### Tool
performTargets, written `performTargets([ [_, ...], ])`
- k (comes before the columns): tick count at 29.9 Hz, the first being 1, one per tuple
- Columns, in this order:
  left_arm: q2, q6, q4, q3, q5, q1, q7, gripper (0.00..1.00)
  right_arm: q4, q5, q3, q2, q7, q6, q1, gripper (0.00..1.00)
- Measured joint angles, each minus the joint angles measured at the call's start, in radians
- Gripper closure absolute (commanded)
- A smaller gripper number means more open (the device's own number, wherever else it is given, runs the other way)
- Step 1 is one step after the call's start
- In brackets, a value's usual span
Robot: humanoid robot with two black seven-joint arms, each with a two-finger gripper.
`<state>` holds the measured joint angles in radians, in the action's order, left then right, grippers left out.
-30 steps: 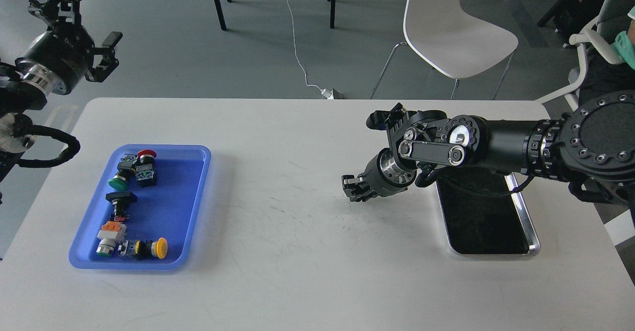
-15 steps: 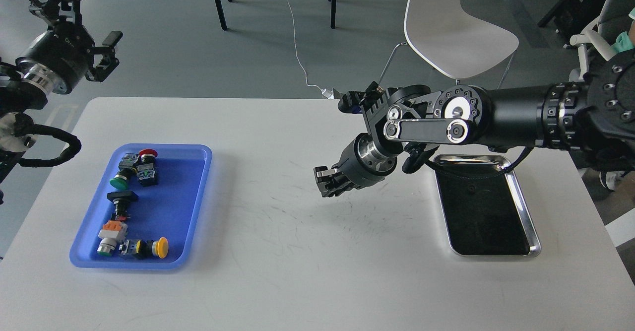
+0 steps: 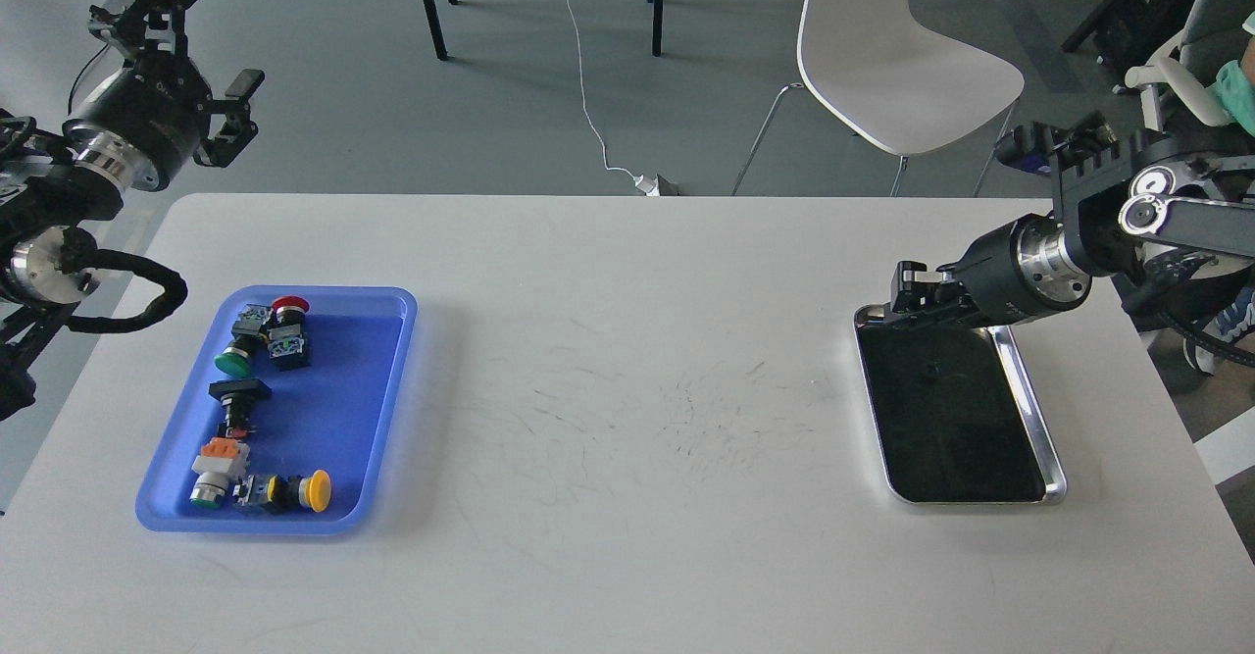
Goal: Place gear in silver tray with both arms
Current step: 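Lift the gear with the right gripper over the steel tray, then lower the gear onto the steel tray and open the right gripper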
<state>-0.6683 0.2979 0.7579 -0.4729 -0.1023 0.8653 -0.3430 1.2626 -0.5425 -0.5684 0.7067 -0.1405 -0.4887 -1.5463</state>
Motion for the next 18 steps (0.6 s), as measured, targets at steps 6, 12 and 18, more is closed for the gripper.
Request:
performTargets([
  [6, 0.001, 0.0, 0.0, 0.001, 0.0, 0.001, 0.001, 0.04, -0.011, -0.133, 0.069, 0.048, 0.003, 0.0, 0.142, 0.98],
  [12, 0.001, 0.0, 0.0, 0.001, -0.001, 0.001, 0.001, 0.04, -0.028, -0.218, 0.102, 0.052, 0.003, 0.0, 0.237, 0.96],
  [18, 0.001, 0.0, 0.0, 0.002, -0.002, 0.002, 0.001, 0.04, -0.057, -0.245, 0.105, 0.028, 0.003, 0.0, 0.289, 0.29],
])
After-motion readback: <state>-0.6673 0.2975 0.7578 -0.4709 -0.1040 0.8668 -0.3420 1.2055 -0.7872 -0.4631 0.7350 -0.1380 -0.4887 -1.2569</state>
